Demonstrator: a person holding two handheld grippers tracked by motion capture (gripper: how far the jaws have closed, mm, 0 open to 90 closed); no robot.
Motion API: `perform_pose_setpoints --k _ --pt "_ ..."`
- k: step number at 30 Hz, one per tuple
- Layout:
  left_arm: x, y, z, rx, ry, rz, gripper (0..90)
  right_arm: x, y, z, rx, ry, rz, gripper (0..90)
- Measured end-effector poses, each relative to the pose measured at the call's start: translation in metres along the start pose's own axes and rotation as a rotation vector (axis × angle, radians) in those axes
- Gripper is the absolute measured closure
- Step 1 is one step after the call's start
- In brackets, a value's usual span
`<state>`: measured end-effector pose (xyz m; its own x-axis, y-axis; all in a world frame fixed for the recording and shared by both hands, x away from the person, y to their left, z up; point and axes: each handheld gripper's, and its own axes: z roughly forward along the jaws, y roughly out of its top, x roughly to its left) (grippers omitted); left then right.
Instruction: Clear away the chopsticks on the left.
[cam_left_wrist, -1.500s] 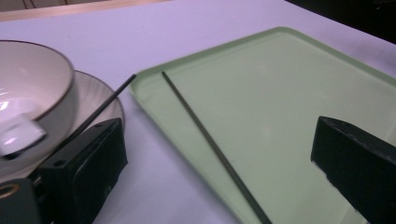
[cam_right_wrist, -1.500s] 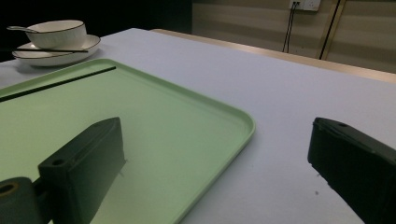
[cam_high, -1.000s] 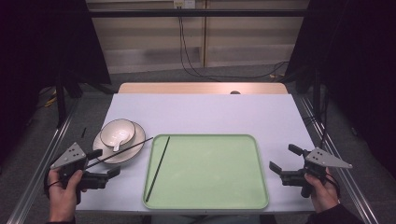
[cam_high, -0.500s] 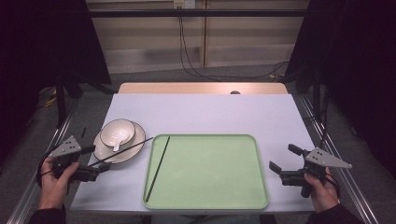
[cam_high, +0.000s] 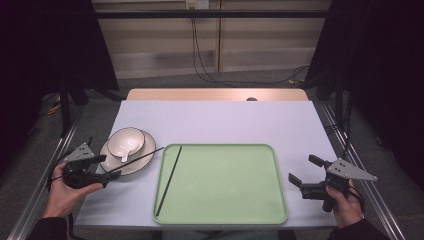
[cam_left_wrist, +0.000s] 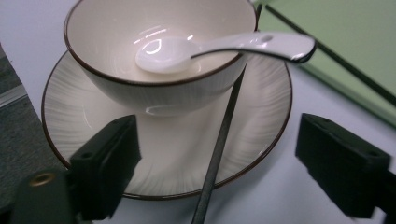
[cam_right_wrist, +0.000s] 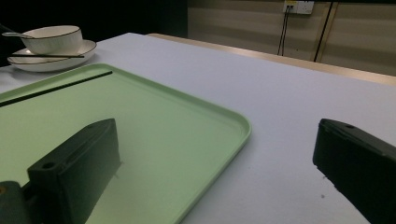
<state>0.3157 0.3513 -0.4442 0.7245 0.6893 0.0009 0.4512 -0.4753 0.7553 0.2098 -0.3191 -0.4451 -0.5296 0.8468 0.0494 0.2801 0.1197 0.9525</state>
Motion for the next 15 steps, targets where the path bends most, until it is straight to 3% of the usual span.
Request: perform_pose_setpoints --k 1,3,4,5,8,15 --pt "0.0014 0.0000 0.0009 0.002 0.002 -0.002 19.0 0.0001 0.0000 0.0000 0.002 0.001 0.003 0.2" --pt "0.0011 0.0000 0.0019 -0.002 0.003 -0.016 31.2 0.0000 -0.0001 0.0004 0.002 -0.007 0.002 0.2" --pt "0.0016 0.0008 0.0029 0.006 0.006 -0.007 31.2 -0.0003 0.0000 0.0003 0.003 -0.007 0.001 0.2" --pt "0.0033 0.0031 0.0036 0.016 0.009 0.003 43.2 0.0000 0.0000 0.0001 0.000 -0.004 0.011 0.2" --pt "0.0033 0.0037 0.0052 0.025 0.013 0.000 56.8 0.0001 -0.0001 0.0000 0.000 -0.003 0.011 0.2" --pt "-0.0009 0.0043 0.0078 0.074 -0.018 0.041 62.9 -0.0001 -0.0004 0.0001 0.007 -0.001 0.008 0.2"
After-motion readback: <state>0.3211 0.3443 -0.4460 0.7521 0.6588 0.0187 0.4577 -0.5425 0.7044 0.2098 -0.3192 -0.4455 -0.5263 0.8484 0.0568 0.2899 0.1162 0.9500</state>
